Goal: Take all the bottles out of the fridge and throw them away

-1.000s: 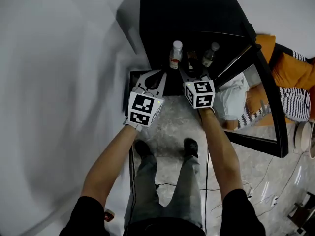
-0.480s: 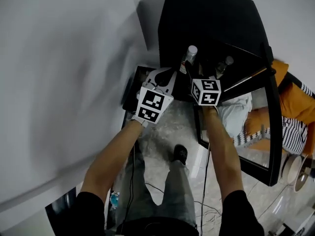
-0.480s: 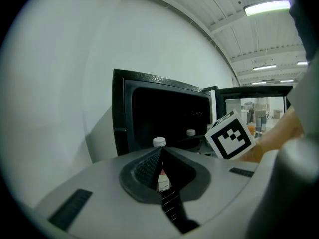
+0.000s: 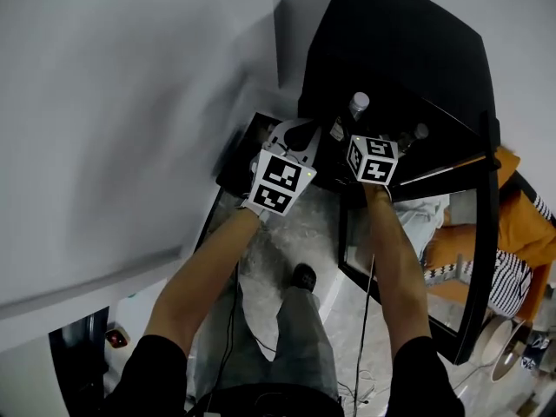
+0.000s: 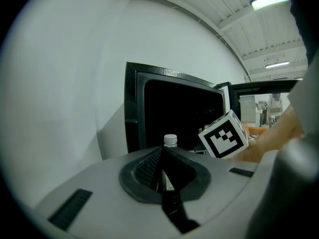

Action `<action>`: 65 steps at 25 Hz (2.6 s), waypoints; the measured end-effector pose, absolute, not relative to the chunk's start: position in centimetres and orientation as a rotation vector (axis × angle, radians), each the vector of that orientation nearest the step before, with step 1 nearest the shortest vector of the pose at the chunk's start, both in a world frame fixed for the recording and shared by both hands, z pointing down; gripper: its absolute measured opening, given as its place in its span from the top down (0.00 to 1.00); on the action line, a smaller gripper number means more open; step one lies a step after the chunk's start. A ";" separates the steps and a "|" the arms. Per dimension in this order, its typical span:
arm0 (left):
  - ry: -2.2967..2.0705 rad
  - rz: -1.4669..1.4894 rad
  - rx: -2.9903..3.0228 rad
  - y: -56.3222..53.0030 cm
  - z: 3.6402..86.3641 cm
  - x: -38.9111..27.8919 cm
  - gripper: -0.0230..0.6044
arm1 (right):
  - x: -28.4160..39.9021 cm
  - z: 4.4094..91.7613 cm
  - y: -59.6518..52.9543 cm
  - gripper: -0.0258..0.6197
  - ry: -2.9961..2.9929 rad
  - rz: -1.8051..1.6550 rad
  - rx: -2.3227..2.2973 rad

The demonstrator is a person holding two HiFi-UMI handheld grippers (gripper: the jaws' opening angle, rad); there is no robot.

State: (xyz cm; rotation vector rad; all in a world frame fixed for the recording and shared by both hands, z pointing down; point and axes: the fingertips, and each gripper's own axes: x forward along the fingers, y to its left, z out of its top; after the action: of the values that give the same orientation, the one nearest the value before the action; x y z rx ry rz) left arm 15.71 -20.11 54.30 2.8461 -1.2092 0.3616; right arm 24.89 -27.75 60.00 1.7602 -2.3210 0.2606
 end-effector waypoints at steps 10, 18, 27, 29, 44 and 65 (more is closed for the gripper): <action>-1.291 0.353 2.829 -20.0 53.4 14.3 0.96 | 24.4 60.0 -29.2 0.63 -2.250 0.181 1.745; -1.337 0.362 2.813 -18.5 51.7 12.6 0.96 | 24.3 58.1 -26.3 0.64 -2.259 0.174 1.744; -1.336 0.264 2.759 -15.4 44.1 11.0 0.96 | 22.1 49.1 -18.1 0.64 -2.305 0.190 1.725; -1.316 0.235 2.774 -14.4 41.5 10.6 0.96 | 21.3 46.3 -16.3 0.64 -2.315 0.188 1.727; -1.274 0.125 2.828 -10.2 31.8 1.8 0.96 | 14.9 31.4 -11.6 0.64 -2.389 0.120 1.765; -1.676 0.197 2.608 -9.1 32.8 -18.5 0.96 | -9.1 32.6 -15.2 0.64 -2.667 0.062 1.239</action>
State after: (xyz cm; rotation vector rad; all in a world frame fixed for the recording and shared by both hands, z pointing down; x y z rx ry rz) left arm -18.54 -9.13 32.81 2.6081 -1.6761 0.1970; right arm -9.11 -15.20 32.57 1.2387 -2.6673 0.0624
